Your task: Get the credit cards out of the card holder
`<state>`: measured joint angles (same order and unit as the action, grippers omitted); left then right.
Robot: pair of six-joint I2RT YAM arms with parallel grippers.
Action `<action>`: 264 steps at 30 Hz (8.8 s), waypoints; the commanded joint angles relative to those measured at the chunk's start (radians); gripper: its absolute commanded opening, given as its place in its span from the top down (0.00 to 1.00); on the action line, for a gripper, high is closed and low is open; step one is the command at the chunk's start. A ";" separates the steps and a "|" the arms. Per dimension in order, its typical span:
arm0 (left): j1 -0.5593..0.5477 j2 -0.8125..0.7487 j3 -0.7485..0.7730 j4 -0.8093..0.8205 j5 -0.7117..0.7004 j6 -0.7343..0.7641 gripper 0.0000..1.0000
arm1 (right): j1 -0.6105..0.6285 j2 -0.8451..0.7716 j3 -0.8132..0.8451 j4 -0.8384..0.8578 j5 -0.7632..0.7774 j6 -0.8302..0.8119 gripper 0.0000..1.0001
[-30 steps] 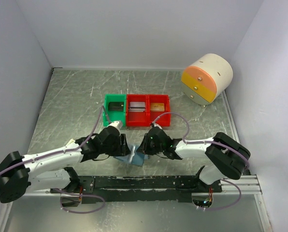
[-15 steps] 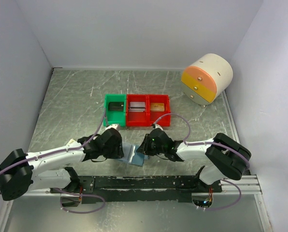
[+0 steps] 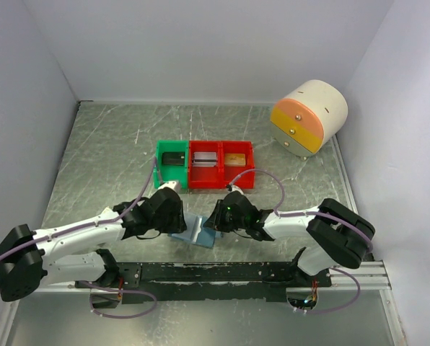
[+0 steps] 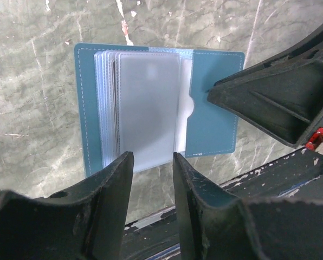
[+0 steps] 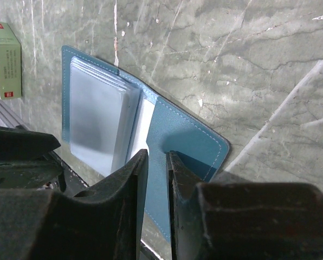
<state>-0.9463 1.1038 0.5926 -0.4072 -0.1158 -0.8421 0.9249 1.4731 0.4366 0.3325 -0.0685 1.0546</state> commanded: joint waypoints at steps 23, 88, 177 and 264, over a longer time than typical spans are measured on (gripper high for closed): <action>-0.007 0.044 0.010 0.067 0.075 0.012 0.61 | 0.005 0.025 -0.009 -0.054 0.011 -0.022 0.78; -0.007 0.159 -0.127 0.421 0.274 -0.042 0.51 | 0.011 0.021 0.041 -0.070 -0.011 -0.022 0.40; -0.007 0.113 -0.141 0.231 0.118 -0.062 0.44 | 0.050 0.124 0.167 -0.160 0.000 -0.061 0.41; -0.014 0.138 0.050 0.193 0.143 0.067 0.45 | 0.071 0.215 0.061 -0.021 0.016 0.008 0.64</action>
<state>-0.9520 1.2552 0.6544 -0.3504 -0.0360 -0.7807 0.9836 1.6741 0.5583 0.5007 -0.0292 1.0779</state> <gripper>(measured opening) 0.528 0.349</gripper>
